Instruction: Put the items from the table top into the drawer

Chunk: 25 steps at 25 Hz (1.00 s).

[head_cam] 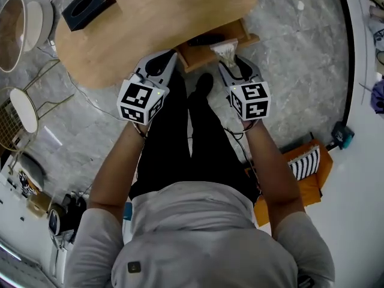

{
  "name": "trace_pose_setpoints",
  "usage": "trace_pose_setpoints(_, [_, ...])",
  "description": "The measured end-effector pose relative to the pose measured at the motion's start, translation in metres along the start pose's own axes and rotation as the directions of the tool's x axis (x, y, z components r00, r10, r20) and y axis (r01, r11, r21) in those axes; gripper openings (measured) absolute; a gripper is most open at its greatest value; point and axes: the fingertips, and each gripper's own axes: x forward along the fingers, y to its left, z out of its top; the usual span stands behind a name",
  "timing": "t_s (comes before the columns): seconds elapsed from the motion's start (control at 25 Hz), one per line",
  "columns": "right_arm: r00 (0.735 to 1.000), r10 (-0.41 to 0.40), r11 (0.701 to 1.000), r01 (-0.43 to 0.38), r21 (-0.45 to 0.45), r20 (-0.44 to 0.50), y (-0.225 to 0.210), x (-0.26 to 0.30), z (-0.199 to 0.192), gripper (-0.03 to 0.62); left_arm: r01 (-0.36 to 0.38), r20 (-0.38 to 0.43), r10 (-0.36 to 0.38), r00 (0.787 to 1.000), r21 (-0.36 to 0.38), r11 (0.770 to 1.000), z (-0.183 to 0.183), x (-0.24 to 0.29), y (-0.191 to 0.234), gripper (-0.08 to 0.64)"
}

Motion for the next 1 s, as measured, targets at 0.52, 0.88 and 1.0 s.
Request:
trace_pose_setpoints(0.52, [0.989, 0.052, 0.999, -0.050, 0.017, -0.138, -0.006, 0.110, -0.093, 0.201, 0.013, -0.062, -0.016, 0.998, -0.053, 0.998, -0.089, 0.058, 0.026, 0.009])
trace_pose_setpoints(0.88, [0.962, 0.110, 0.992, -0.121, -0.029, -0.250, -0.001, 0.179, -0.138, 0.201, 0.000, -0.090, -0.009, 0.996, -0.098, 0.995, -0.131, 0.080, 0.051, 0.009])
trace_pose_setpoints(1.0, [0.949, 0.136, 0.987, -0.153, -0.041, -0.284, 0.008, 0.201, -0.149, 0.201, -0.008, -0.090, -0.002, 0.996, -0.109, 0.994, -0.138, 0.083, 0.060, 0.009])
